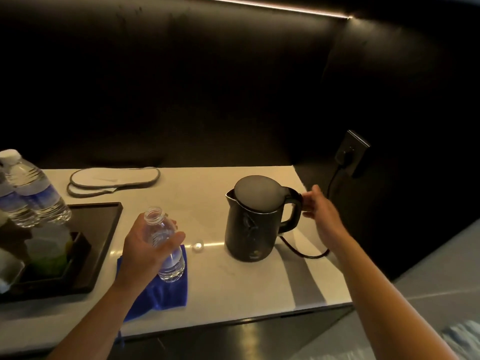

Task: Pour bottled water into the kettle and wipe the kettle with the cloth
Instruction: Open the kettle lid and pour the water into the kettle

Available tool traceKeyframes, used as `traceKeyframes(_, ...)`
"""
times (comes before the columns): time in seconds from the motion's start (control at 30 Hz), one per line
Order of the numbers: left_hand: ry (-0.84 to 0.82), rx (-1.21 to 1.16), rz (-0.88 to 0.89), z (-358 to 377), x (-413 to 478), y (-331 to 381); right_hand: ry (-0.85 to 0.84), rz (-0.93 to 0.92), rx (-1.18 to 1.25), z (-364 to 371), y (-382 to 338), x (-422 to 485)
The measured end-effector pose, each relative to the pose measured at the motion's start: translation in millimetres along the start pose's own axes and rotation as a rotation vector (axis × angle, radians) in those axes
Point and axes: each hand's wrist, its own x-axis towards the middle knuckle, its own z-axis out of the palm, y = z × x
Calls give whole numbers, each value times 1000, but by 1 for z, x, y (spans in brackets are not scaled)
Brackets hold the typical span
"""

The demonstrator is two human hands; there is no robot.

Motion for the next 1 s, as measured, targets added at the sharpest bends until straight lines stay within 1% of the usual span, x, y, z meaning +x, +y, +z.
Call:
traceKeyframes(0.07,8,-25,-22,1,-1,0,-98,45,77,9,12,5)
traceKeyframes(0.13,20,-39,-50,4,-2,-1,-167,61,94,17,14,4)
traceKeyframes(0.33,69,-66,-106,10,-10,-3,-181,84,386,20,23,7)
traceKeyframes(0.5,73,-36,-88,16,-13,-4,-251,52,398,17,26,9)
traceKeyframes(0.73,93,-13,-90,22,-17,-3,-318,67,403,15,28,10)
traceKeyframes(0.83,96,65,-57,27,-14,-1,-325,71,407,13,29,10)
traceKeyframes(0.93,97,123,-75,32,-5,3,-330,68,414,14,25,7)
traceKeyframes(1.0,86,198,-50,35,3,10,-325,63,404,15,23,7)
